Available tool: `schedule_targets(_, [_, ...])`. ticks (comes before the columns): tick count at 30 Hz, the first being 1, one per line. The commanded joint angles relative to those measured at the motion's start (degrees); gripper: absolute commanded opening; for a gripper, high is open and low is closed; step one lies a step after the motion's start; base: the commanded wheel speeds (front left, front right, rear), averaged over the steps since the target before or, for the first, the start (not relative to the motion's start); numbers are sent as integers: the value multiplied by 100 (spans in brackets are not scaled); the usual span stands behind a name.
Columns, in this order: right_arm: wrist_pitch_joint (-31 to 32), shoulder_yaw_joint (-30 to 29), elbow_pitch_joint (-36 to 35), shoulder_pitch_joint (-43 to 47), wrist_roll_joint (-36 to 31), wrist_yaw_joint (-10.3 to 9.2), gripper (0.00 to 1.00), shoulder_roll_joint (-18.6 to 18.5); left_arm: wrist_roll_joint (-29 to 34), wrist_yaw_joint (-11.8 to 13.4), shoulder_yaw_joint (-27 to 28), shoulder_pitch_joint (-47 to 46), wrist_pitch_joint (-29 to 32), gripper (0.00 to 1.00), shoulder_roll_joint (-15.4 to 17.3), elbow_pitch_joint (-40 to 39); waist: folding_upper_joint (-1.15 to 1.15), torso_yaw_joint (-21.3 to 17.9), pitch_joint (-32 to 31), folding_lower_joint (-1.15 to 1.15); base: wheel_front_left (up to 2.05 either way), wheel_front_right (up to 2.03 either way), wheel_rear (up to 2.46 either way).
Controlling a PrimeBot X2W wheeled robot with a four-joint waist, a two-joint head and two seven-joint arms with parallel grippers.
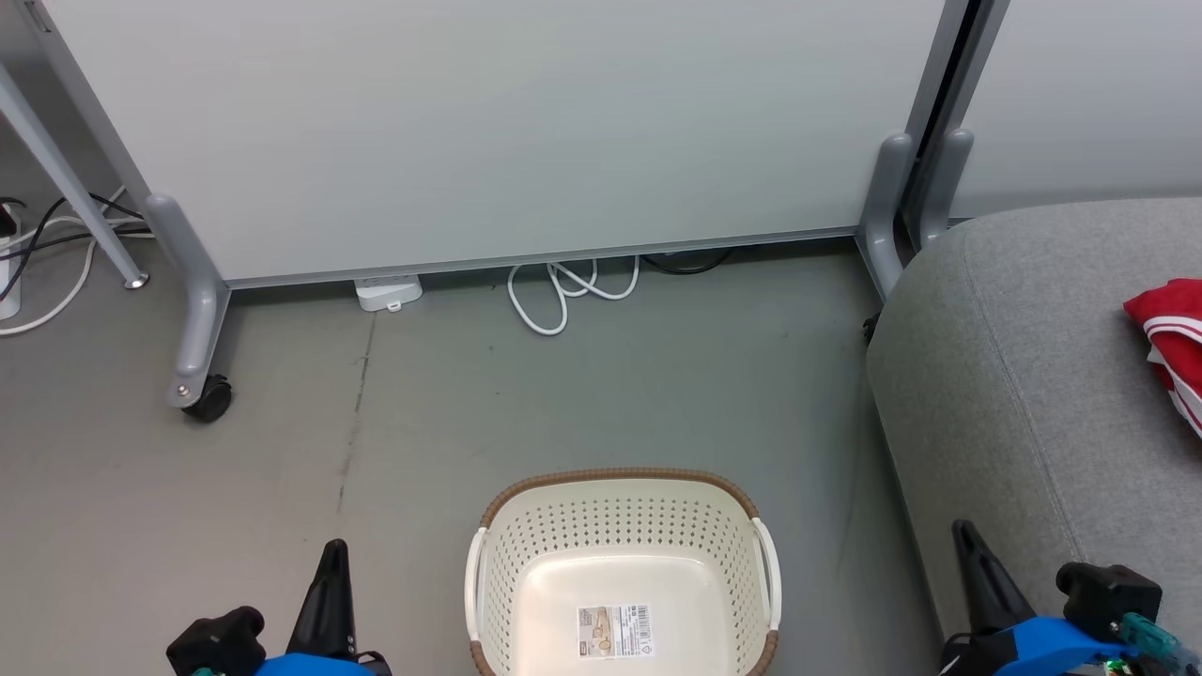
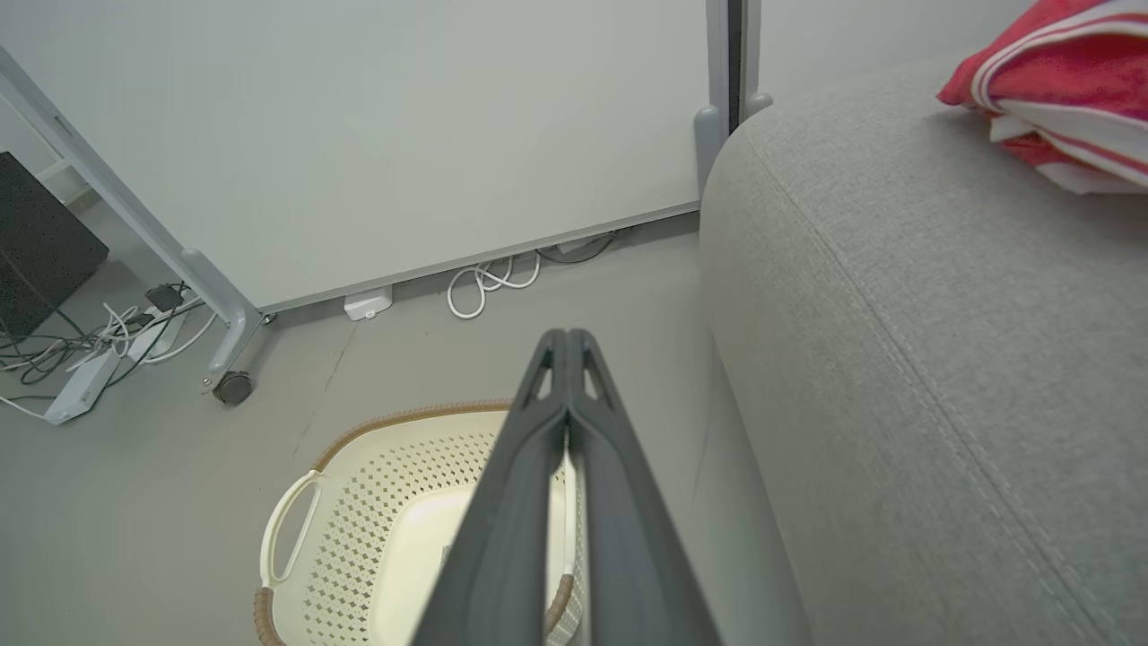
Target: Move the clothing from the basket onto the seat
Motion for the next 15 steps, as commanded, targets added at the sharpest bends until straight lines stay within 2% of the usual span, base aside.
schedule_targets(1, [36,-21,-119,-109,257,0,0,-19,-225,1,45,-170,39,0,40,-121,0,-5,-2,0,0,0,0])
schedule_targets(15, [294,-48,-224,-202,1724,0,0,-27,-1548,-2,145,-291,342,0,83,-260,0,-63,-23,0,0,0,0])
